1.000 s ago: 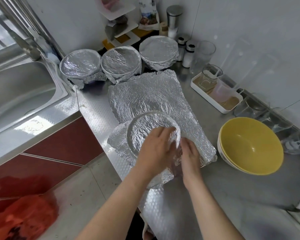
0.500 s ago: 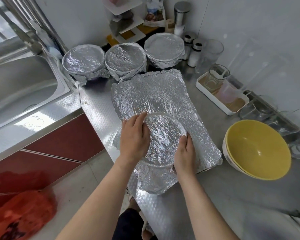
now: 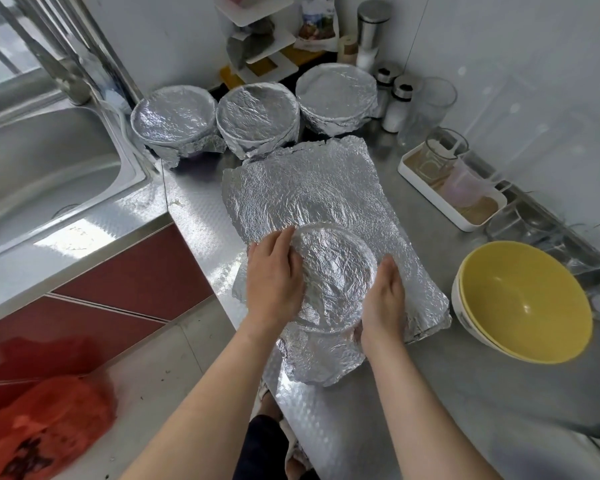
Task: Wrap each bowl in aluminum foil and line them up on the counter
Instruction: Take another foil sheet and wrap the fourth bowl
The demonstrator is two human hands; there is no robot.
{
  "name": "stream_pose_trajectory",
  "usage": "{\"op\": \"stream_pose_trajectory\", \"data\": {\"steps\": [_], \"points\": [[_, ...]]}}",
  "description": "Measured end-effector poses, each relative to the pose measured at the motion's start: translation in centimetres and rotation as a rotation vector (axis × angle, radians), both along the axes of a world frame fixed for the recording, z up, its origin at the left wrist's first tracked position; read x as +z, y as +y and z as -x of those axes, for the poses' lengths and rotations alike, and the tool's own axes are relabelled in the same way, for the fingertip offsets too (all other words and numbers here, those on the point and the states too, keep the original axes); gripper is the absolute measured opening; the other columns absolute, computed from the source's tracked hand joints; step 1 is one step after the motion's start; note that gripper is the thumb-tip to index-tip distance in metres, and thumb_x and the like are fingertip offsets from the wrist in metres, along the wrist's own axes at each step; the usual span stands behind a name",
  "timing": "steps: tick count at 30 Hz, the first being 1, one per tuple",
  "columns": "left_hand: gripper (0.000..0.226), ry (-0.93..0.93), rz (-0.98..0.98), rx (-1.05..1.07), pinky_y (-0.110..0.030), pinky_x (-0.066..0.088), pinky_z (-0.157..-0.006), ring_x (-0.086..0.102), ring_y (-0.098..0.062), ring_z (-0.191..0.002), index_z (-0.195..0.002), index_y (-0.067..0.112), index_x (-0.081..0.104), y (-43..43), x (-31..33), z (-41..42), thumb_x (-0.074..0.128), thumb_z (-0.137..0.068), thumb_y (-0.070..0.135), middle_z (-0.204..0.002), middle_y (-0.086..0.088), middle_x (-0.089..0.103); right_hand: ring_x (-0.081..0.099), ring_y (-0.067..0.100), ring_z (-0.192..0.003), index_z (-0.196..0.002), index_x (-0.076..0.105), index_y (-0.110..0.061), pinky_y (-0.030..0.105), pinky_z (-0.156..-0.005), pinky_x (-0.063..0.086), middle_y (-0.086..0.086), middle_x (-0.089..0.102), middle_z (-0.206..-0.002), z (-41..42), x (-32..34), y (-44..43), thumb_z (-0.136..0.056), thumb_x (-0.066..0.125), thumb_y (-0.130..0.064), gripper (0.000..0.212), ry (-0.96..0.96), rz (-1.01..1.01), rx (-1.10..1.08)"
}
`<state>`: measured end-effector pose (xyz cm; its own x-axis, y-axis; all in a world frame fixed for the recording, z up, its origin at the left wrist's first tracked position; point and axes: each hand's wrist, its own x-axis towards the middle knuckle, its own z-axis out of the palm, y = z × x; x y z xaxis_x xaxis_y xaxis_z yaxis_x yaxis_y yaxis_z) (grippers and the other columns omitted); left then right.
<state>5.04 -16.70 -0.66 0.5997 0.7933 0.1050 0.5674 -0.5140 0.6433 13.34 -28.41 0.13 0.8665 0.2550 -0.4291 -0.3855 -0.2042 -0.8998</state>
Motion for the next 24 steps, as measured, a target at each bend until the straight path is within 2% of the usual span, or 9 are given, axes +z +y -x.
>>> {"op": "stream_pose_trajectory", "data": {"steps": [5, 9, 12, 15, 17, 19, 20, 22, 24], "points": [[0.039, 0.03, -0.017, 0.006, -0.042, 0.039, -0.099, 0.048, -0.028, -0.115, -0.138, 0.007, 0.05, -0.3, 0.0, -0.1, 0.046, -0.1, 0.016, -0.128, -0.012, 0.057, 0.041, 0.019, -0.134, -0.142, 0.043, -0.01, 0.023, -0.1, 0.033, 0.006, 0.046, -0.145, 0.2, -0.3, 0.7, -0.105, 0.026, -0.035, 0.048, -0.082, 0.109, 0.03], [0.039, 0.017, 0.011, 0.011, -0.043, 0.041, -0.1, 0.048, -0.025, -0.117, -0.139, 0.01, 0.049, -0.5, 0.2, 0.1, 0.045, -0.101, 0.017, -0.13, -0.008, 0.055, 0.034, 0.014, -0.139, -0.148, 0.033, -0.016, 0.021, -0.107, 0.028, -0.001, 0.036, -0.152, -0.1, -0.3, 0.6, -0.104, 0.029, -0.038, 0.05, -0.122, 0.107, 0.12], [0.039, 0.0, 0.046, 0.051, -0.041, 0.041, -0.101, 0.048, -0.023, -0.121, -0.141, 0.012, 0.048, -0.9, 0.5, 0.2, 0.044, -0.102, 0.017, -0.135, -0.007, 0.052, 0.038, 0.016, -0.136, -0.145, 0.038, -0.016, 0.024, -0.104, 0.031, 0.0, 0.041, -0.149, -0.2, -0.3, 0.8, -0.105, 0.027, -0.035, 0.046, -0.132, 0.139, 0.135], [0.04, -0.001, 0.085, 0.066, -0.028, 0.037, -0.094, 0.047, -0.021, -0.123, -0.142, 0.013, 0.047, -1.2, 1.0, 0.2, 0.04, -0.103, 0.019, -0.138, -0.004, 0.05, 0.055, 0.017, -0.114, -0.128, 0.052, -0.018, 0.029, -0.105, 0.037, 0.001, 0.059, -0.121, -0.5, 0.1, 0.9, -0.105, 0.028, -0.034, 0.037, -0.093, 0.147, 0.151], [0.039, -0.024, 0.104, 0.084, -0.017, 0.03, -0.09, 0.048, -0.018, -0.121, -0.141, 0.012, 0.048, -1.3, 1.7, 0.6, 0.039, -0.103, 0.019, -0.136, -0.003, 0.051, 0.06, 0.015, -0.097, -0.115, 0.055, -0.018, 0.038, -0.106, 0.042, -0.005, 0.061, -0.104, -0.9, 1.2, 0.6, -0.104, 0.031, -0.036, 0.032, -0.078, 0.106, 0.211], [0.038, -0.049, 0.103, 0.114, -0.011, 0.027, -0.086, 0.051, -0.016, -0.117, -0.139, 0.009, 0.05, -1.2, 2.8, 1.2, 0.04, -0.102, 0.017, -0.131, -0.004, 0.055, 0.057, 0.02, -0.114, -0.128, 0.053, -0.008, 0.027, -0.098, 0.044, 0.012, 0.058, -0.125, -2.0, 2.8, 0.5, -0.103, 0.036, -0.035, 0.041, -0.093, 0.106, 0.337], [0.038, -0.05, 0.097, 0.124, -0.011, 0.027, -0.085, 0.052, -0.016, -0.114, -0.138, 0.008, 0.051, -1.3, 3.4, 1.5, 0.041, -0.102, 0.016, -0.129, -0.004, 0.058, 0.053, 0.026, -0.116, -0.129, 0.051, -0.003, 0.029, -0.096, 0.046, 0.02, 0.052, -0.13, -2.8, 3.5, 0.6, -0.103, 0.038, -0.034, 0.043, -0.124, 0.13, 0.404], [0.037, -0.029, 0.087, 0.133, -0.013, 0.028, -0.082, 0.053, -0.01, -0.106, -0.136, 0.009, 0.054, -1.7, 4.6, 2.3, 0.041, -0.101, 0.016, -0.122, -0.002, 0.061, 0.047, 0.039, -0.118, -0.126, 0.053, -0.001, 0.044, -0.099, 0.043, 0.028, 0.05, -0.13, -4.2, 4.5, 1.2, -0.102, 0.04, -0.033, 0.042, -0.174, 0.19, 0.533], [0.036, -0.019, 0.093, 0.138, -0.013, 0.027, -0.078, 0.049, -0.004, -0.099, -0.134, 0.01, 0.056, -2.2, 5.3, 3.2, 0.043, -0.101, 0.016, -0.118, 0.0, 0.062, 0.055, 0.04, -0.11, -0.124, 0.058, -0.006, 0.048, -0.093, 0.046, 0.028, 0.059, -0.117, -5.6, 5.0, 2.2, -0.102, 0.041, -0.033, 0.038, -0.228, 0.226, 0.666]]}}
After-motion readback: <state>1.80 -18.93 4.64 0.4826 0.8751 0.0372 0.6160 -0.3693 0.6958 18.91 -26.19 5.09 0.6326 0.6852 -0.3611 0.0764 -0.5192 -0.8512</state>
